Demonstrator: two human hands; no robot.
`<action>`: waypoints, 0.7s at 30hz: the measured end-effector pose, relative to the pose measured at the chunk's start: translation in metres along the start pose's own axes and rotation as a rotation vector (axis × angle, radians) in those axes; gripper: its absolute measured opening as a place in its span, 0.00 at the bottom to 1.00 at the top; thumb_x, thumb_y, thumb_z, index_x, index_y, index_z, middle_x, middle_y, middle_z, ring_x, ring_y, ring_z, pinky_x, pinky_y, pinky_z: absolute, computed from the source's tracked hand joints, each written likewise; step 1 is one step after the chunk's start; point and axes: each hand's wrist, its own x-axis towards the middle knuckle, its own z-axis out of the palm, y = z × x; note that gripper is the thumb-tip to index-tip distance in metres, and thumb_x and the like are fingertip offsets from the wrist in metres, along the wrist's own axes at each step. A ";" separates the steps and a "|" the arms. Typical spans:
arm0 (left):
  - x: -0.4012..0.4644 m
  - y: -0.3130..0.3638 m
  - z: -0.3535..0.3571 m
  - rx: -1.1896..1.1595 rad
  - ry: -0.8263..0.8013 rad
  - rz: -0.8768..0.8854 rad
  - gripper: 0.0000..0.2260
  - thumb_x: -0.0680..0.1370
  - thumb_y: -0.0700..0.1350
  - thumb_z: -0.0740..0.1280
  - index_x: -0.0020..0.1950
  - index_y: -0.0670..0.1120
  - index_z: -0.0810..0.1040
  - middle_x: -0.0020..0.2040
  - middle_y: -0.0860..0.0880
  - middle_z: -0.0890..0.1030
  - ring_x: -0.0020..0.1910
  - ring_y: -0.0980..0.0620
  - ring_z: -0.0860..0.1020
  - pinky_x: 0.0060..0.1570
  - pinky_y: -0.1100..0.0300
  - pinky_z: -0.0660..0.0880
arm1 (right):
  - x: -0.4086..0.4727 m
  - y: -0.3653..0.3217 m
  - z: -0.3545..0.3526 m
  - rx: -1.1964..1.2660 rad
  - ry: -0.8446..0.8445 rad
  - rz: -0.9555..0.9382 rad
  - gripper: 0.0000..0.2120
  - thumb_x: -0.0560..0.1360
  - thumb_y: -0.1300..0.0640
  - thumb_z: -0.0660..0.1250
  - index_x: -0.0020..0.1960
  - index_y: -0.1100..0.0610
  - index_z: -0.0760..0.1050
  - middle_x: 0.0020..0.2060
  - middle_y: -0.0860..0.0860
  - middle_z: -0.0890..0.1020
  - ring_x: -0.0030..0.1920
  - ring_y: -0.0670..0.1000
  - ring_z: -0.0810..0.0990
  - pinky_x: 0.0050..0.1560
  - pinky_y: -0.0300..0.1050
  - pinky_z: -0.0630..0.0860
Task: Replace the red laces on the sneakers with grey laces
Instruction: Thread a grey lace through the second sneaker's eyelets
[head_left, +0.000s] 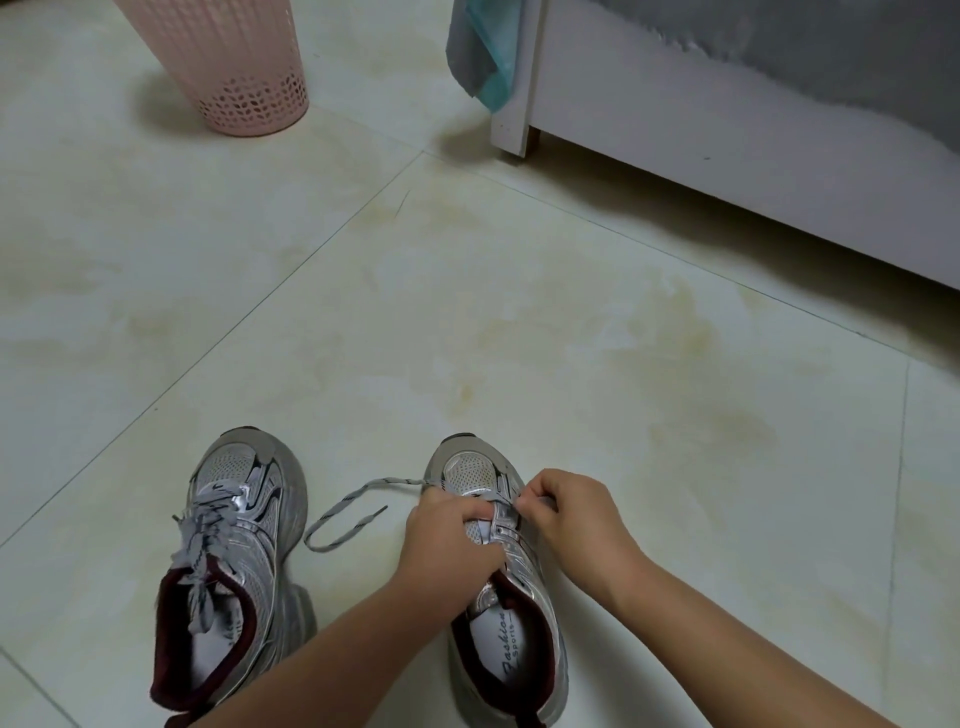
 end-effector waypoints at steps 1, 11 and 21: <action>0.000 0.000 0.000 -0.006 0.003 0.001 0.14 0.69 0.38 0.69 0.53 0.49 0.79 0.50 0.52 0.68 0.51 0.55 0.70 0.49 0.71 0.63 | 0.000 0.001 0.001 0.023 0.028 0.001 0.08 0.75 0.57 0.65 0.36 0.53 0.74 0.31 0.43 0.76 0.32 0.40 0.72 0.32 0.29 0.67; 0.002 -0.001 0.001 -0.056 0.010 -0.007 0.11 0.70 0.41 0.69 0.51 0.49 0.80 0.50 0.51 0.68 0.51 0.55 0.71 0.50 0.69 0.64 | 0.007 0.002 0.009 -0.015 0.044 -0.013 0.08 0.76 0.57 0.64 0.38 0.54 0.74 0.31 0.43 0.76 0.33 0.41 0.72 0.32 0.30 0.66; 0.003 0.000 0.004 0.093 0.105 0.004 0.08 0.73 0.42 0.66 0.49 0.52 0.82 0.48 0.53 0.70 0.46 0.53 0.75 0.45 0.66 0.67 | 0.005 -0.003 0.004 -0.203 -0.019 -0.080 0.07 0.77 0.59 0.61 0.41 0.56 0.74 0.35 0.49 0.77 0.39 0.51 0.75 0.39 0.42 0.68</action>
